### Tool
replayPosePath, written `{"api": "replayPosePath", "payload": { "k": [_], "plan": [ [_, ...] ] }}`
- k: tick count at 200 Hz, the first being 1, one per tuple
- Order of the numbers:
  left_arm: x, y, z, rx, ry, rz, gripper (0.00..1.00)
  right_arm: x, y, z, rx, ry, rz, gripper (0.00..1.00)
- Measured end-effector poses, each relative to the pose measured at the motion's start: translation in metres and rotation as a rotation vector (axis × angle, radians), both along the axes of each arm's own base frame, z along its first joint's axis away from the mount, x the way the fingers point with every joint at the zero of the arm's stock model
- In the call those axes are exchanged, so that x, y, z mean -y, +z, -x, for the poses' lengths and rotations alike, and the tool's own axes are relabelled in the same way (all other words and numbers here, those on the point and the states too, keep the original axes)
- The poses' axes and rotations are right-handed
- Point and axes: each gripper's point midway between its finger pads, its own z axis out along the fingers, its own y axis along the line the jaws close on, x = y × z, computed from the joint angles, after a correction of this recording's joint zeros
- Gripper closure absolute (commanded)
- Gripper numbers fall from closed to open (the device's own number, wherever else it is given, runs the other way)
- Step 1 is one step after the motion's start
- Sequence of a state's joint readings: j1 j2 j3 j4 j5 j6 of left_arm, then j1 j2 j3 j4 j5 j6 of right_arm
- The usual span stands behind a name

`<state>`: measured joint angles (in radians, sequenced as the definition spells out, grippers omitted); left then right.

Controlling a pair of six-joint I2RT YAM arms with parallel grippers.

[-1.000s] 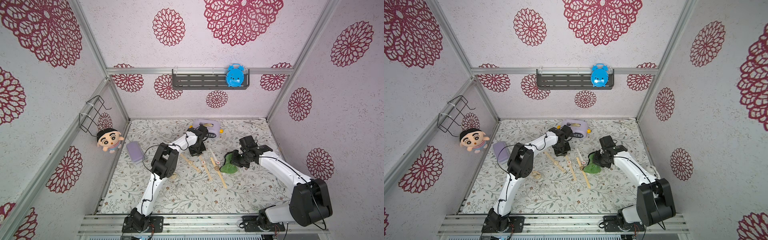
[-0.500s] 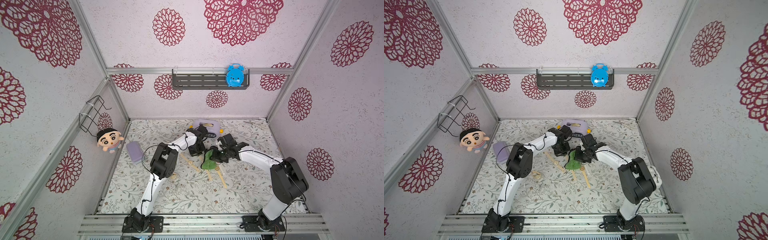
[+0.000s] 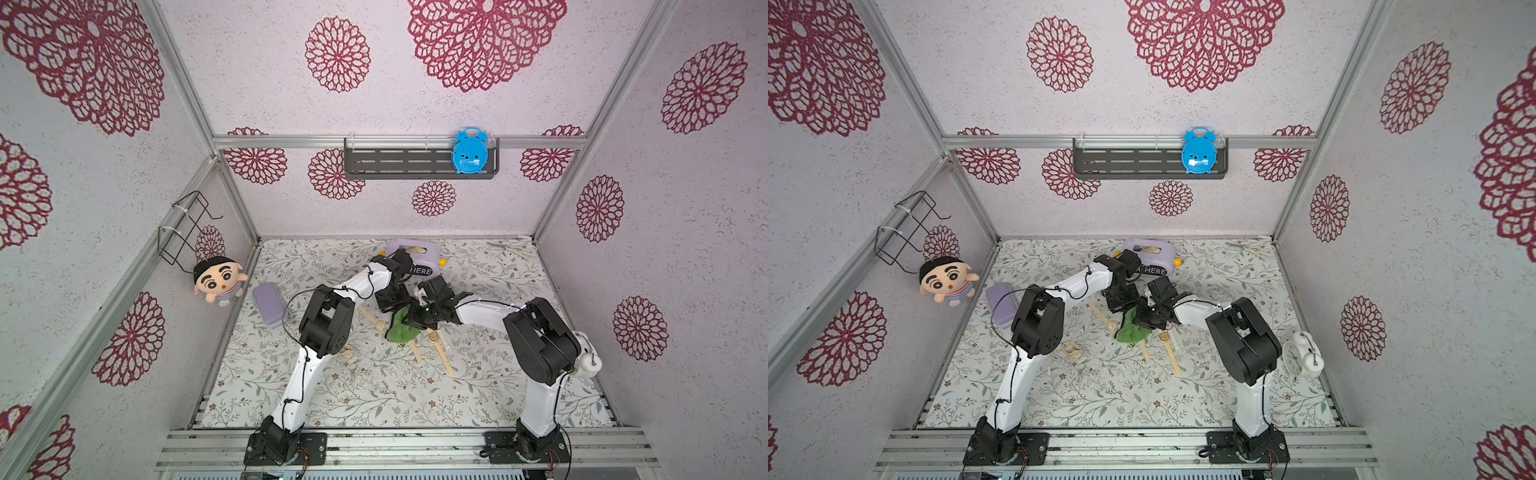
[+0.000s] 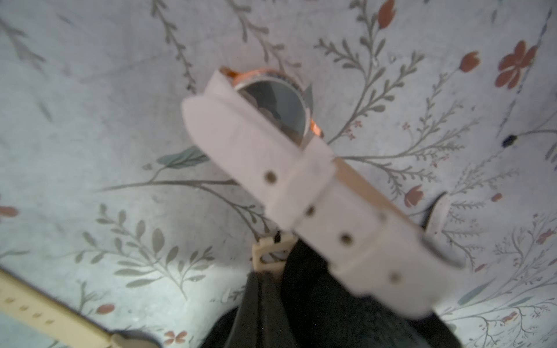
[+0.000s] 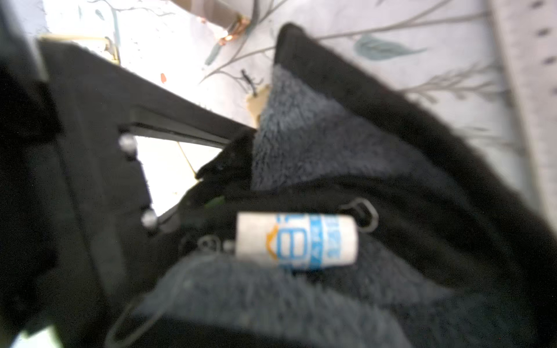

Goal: Wipe the watch dial
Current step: Wipe the dirt from the watch dial.

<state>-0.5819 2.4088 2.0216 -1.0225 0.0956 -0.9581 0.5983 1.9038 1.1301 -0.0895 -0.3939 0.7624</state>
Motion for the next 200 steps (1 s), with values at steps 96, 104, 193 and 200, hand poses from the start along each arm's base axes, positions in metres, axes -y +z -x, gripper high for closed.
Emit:
{"api": "replayPosePath", "payload": {
  "k": [96,104,193,200],
  "plan": [
    [-0.001,-0.001,-0.001,-0.05,0.009,-0.031,1.0,0.005,-0.005,0.006,-0.025,-0.059,-0.025,1.0],
    [-0.001,-0.001,-0.001,-0.052,0.009,-0.034,1.0,0.006,-0.005,0.007,-0.029,-0.061,-0.018,1.0],
    [-0.001,-0.001,-0.001,-0.07,0.01,-0.047,1.0,0.036,-0.011,0.041,-0.138,-0.019,0.147,1.0],
    [-0.001,-0.001,-0.001,-0.07,0.01,-0.048,1.0,0.038,-0.011,0.044,-0.145,-0.008,0.163,1.0]
  ]
}}
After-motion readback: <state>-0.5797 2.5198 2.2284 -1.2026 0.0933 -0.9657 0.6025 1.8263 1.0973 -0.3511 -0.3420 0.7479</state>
